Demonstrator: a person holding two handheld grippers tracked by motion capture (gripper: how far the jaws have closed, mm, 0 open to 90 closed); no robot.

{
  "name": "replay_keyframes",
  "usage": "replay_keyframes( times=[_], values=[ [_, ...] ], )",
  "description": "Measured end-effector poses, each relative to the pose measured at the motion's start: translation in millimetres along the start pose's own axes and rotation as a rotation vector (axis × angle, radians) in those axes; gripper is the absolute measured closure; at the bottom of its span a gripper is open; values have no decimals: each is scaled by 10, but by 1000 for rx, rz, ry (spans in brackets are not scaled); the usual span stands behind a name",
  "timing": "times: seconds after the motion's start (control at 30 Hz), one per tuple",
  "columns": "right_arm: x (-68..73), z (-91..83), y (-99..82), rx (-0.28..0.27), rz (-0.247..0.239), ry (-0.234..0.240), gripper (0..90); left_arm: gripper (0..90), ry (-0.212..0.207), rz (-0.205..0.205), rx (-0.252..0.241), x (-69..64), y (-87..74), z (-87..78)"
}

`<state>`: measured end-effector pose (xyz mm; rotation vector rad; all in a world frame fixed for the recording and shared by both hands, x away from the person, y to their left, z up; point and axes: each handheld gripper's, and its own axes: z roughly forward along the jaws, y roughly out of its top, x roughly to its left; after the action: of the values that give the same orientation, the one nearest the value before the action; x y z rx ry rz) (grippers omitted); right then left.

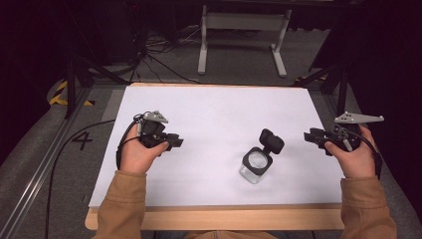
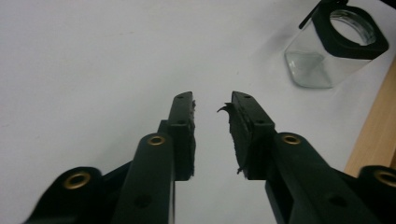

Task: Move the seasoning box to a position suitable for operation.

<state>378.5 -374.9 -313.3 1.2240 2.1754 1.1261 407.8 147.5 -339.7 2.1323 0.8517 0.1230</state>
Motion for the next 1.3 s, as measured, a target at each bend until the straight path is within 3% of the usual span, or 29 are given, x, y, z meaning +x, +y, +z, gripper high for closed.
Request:
replay_keyframes(
  times=[0.17,0.23,0.4,0.63,0.8,1.03,1.2,1.3],
  values=[
    [54,-44,7,-15,-16,13,639,856,-30,32,-31,-69,56,22],
    [103,-59,15,-24,-29,31,638,893,-65,46,-49,-135,104,81],
    [198,-59,27,-41,-53,54,648,900,-100,84,-60,-276,181,220],
    [324,-98,47,-85,-77,77,697,900,-167,166,-67,-573,294,604],
    [409,-114,66,-123,-91,103,697,900,-218,177,-62,-736,317,937],
    [580,-46,103,-143,-124,151,696,900,-275,180,-62,-896,314,1209],
    [675,33,110,-131,-149,160,710,900,-283,202,-85,-995,342,1296],
    [699,52,107,-164,-168,148,760,900,-270,214,-78,-1029,354,1353]
  ],
)
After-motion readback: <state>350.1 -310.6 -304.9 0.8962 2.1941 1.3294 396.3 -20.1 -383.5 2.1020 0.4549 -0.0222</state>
